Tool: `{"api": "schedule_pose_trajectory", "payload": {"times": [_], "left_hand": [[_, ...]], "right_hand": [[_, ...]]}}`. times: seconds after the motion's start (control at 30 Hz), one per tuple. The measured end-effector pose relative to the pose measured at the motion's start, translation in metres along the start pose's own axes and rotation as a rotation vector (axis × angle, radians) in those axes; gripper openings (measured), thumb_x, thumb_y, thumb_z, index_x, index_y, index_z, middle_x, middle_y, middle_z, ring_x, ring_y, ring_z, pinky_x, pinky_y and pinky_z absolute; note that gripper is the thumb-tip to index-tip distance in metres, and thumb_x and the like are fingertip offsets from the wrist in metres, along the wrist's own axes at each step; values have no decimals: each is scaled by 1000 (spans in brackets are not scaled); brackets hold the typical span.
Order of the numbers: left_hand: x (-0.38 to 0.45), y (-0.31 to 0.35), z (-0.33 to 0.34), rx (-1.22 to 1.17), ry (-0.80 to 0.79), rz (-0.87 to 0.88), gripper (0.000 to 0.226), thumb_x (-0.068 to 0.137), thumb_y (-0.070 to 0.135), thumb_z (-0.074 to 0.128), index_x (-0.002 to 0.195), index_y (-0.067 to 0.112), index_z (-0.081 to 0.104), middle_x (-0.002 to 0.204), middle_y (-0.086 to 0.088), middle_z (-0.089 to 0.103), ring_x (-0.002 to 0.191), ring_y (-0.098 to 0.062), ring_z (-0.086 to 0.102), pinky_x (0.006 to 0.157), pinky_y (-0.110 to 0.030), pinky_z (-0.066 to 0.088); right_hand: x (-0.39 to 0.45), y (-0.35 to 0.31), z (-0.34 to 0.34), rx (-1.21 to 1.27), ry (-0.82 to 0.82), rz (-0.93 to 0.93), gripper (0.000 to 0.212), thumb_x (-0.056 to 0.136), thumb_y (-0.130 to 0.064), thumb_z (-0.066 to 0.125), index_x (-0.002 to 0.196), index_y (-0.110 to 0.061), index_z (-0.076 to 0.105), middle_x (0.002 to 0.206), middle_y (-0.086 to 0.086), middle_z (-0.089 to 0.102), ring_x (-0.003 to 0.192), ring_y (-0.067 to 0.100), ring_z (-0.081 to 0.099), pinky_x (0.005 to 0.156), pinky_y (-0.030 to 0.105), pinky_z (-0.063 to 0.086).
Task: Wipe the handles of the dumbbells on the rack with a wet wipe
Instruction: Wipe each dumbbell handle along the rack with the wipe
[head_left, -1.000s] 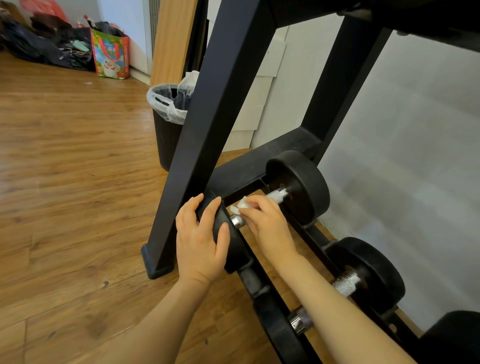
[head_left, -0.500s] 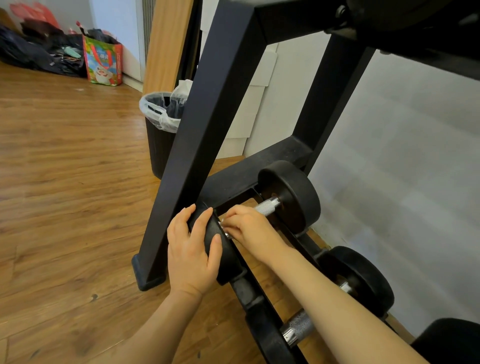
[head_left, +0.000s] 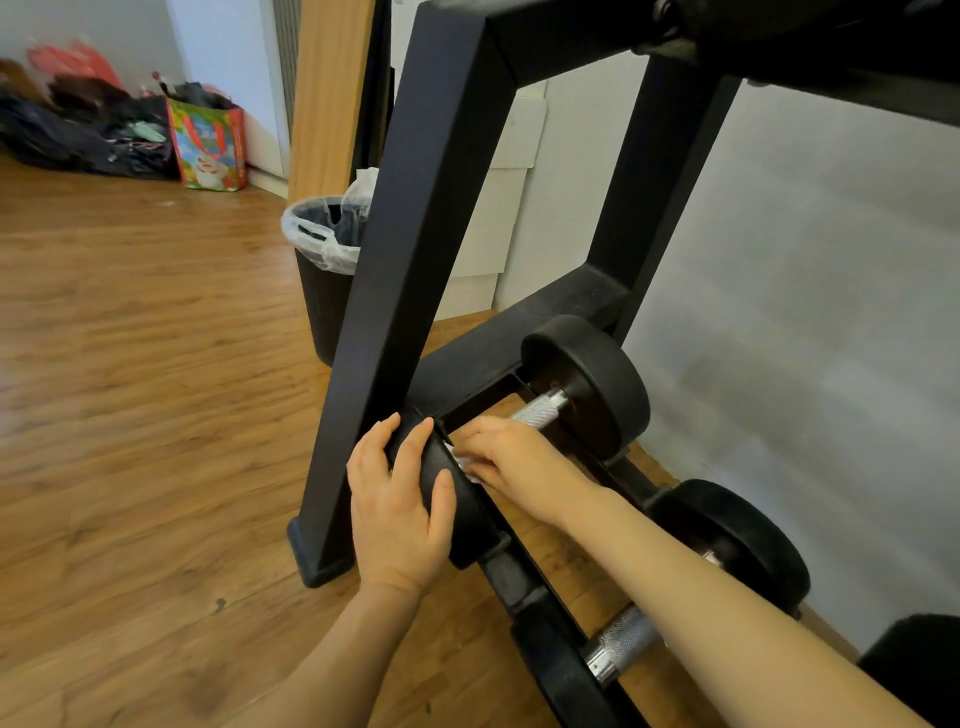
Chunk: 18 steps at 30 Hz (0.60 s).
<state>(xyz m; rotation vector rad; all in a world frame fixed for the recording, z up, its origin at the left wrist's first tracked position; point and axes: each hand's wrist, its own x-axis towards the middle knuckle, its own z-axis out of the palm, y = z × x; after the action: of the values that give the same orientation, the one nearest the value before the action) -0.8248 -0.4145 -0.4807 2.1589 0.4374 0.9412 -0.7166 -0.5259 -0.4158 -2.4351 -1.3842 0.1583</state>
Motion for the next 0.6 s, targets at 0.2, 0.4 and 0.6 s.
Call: {"api": "schedule_pose_trajectory", "payload": {"times": [0.2, 0.4, 0.6], "left_hand": [[0, -1, 2, 6, -1, -4, 53, 90, 43, 43, 137, 21, 50, 145, -7, 40, 135, -26, 34, 106, -39, 27], [1, -1, 2, -5, 8, 0, 53, 90, 43, 43, 137, 20, 52, 144, -8, 41, 134, -27, 35, 106, -39, 29], [0, 0, 1, -8, 17, 1, 53, 90, 42, 43, 136, 19, 52, 144, -9, 42, 134, -26, 36, 106, -38, 28]], "right_hand": [[-4, 7, 5, 31, 94, -12, 26, 95, -17, 57, 118, -11, 66, 117, -3, 57, 103, 7, 53, 92, 20, 44], [-11, 8, 19, 25, 256, -18, 26, 94, -12, 57, 118, -8, 66, 115, 3, 61, 106, 15, 55, 93, 29, 49], [-18, 10, 36, 80, 266, 5, 32, 95, -17, 54, 126, -12, 61, 125, 4, 55, 114, 13, 50, 97, 25, 44]]}}
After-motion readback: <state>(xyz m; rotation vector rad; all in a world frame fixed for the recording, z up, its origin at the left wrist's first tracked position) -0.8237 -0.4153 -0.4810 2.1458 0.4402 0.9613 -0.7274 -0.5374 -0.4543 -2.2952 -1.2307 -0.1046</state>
